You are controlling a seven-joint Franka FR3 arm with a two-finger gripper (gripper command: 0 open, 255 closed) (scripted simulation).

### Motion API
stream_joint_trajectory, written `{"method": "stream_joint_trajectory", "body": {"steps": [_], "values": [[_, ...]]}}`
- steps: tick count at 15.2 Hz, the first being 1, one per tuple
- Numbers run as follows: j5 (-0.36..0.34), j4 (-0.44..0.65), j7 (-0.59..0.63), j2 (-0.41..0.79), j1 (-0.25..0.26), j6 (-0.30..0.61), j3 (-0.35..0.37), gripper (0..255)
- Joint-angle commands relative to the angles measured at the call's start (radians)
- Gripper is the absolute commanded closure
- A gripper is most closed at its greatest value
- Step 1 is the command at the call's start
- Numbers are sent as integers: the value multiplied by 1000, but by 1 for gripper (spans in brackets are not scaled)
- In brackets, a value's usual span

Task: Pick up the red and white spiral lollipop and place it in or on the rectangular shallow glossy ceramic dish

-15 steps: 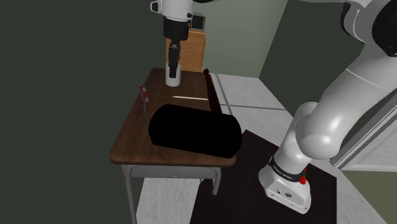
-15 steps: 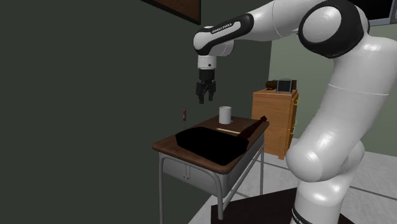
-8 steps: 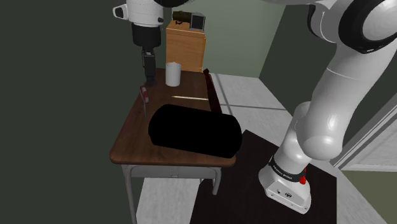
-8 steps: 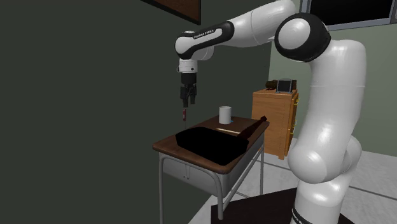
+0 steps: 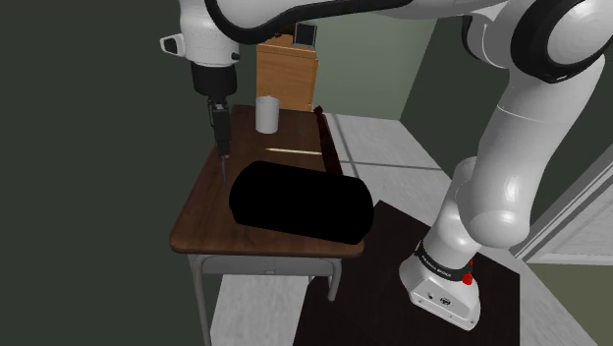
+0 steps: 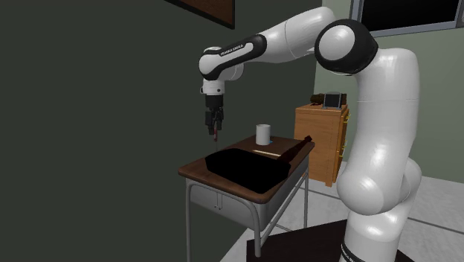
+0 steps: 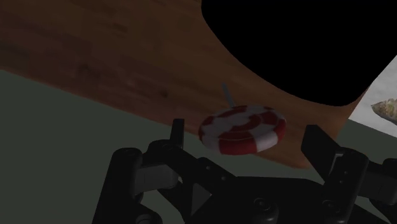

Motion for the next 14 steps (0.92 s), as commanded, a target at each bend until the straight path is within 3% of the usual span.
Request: {"method": "stream_joint_trajectory", "body": {"steps": [1, 8, 9, 14], "values": [[0, -22, 0, 0, -1, 22, 0, 0], [0, -21, 0, 1, 0, 22, 0, 0], [0, -21, 0, 1, 0, 22, 0, 255], [0, -22, 0, 0, 0, 22, 0, 255]]}}
